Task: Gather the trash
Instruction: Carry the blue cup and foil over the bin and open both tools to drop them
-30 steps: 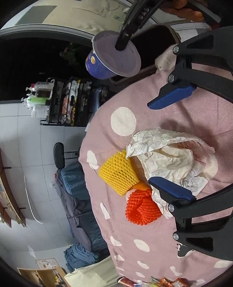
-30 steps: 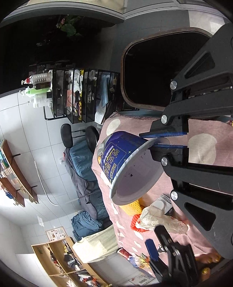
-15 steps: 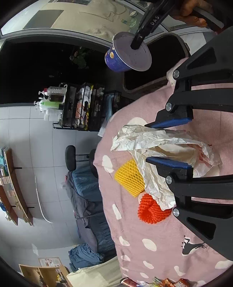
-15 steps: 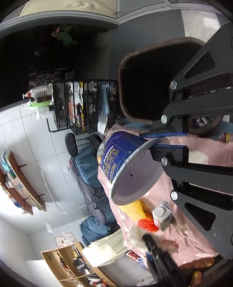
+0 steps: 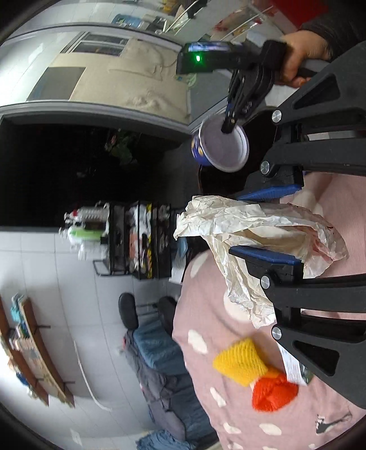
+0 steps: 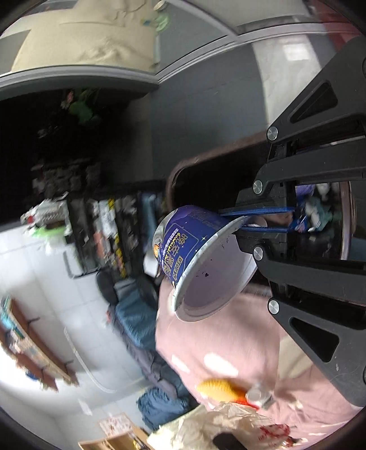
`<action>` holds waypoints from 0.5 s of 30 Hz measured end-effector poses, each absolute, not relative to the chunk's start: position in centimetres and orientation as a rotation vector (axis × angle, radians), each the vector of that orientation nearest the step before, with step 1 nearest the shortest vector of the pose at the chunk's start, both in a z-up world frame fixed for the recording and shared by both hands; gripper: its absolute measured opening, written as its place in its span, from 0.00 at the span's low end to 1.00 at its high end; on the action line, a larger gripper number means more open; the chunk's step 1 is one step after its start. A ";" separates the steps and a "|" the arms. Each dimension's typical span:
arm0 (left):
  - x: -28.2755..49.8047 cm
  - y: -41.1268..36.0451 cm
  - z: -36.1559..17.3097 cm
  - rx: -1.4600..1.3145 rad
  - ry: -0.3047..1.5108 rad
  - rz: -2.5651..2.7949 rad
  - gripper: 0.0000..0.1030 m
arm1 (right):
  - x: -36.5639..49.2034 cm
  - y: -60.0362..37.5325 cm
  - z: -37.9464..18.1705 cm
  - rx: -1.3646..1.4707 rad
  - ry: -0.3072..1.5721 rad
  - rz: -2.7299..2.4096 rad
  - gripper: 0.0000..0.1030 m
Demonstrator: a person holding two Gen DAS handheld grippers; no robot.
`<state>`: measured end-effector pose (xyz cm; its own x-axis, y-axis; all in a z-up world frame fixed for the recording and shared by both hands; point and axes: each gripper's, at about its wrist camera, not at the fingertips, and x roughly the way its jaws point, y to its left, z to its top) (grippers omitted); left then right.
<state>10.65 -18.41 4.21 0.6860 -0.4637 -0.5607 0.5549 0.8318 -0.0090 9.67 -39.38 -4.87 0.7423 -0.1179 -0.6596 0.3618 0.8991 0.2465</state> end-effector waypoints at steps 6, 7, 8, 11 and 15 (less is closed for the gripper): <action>11.2 -21.3 2.6 0.211 0.620 -0.626 0.31 | 10.9 -40.8 -8.5 0.408 0.803 -0.282 0.08; 11.3 -21.7 2.3 0.216 0.625 -0.630 0.31 | 11.1 -40.8 -8.9 0.410 0.813 -0.285 0.08; 11.4 -22.0 2.2 0.221 0.628 -0.631 0.31 | 11.5 -40.9 -9.6 0.410 0.836 -0.289 0.08; 11.5 -22.8 1.8 0.230 0.643 -0.645 0.31 | 12.2 -40.8 -10.9 0.416 0.887 -0.301 0.08; 11.6 -23.8 1.2 0.243 0.662 -0.672 0.31 | 13.1 -40.6 -12.4 0.413 0.953 -0.324 0.09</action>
